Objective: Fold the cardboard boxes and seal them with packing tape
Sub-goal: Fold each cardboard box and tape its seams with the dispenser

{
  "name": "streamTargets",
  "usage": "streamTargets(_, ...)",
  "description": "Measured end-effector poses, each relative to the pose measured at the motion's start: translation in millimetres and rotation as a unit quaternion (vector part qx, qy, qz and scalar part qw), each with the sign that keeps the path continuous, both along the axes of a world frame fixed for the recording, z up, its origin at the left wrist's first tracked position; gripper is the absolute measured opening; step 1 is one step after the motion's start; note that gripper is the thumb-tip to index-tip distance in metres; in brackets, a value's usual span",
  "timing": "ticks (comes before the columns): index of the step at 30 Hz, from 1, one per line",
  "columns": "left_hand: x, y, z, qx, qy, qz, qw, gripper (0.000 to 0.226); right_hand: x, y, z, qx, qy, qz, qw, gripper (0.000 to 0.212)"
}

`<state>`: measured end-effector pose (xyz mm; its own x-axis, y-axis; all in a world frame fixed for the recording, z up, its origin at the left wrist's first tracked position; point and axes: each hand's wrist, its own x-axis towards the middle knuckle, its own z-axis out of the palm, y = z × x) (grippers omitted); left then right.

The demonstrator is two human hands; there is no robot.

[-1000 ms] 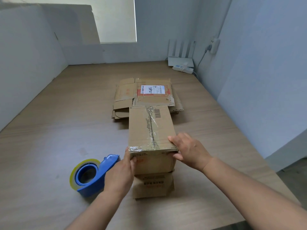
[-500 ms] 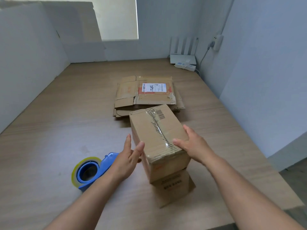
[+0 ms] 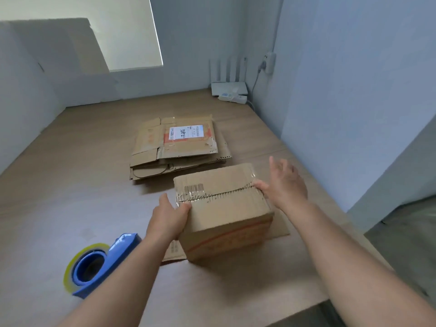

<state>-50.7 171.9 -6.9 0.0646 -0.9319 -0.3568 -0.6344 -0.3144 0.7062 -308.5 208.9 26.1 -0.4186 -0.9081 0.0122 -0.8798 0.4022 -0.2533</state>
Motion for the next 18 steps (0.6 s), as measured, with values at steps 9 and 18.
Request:
streamTargets(9, -3, -1, 4, -0.036, -0.028, -0.069, 0.997, 0.115, 35, 18, -30, 0.015, -0.161, 0.008, 0.987, 0.052)
streamTargets(18, 27, 44, 9, -0.035, -0.077, -0.114, 0.990, 0.101, 67, -15, -34, 0.004, -0.201, 0.083, 0.976, 0.036)
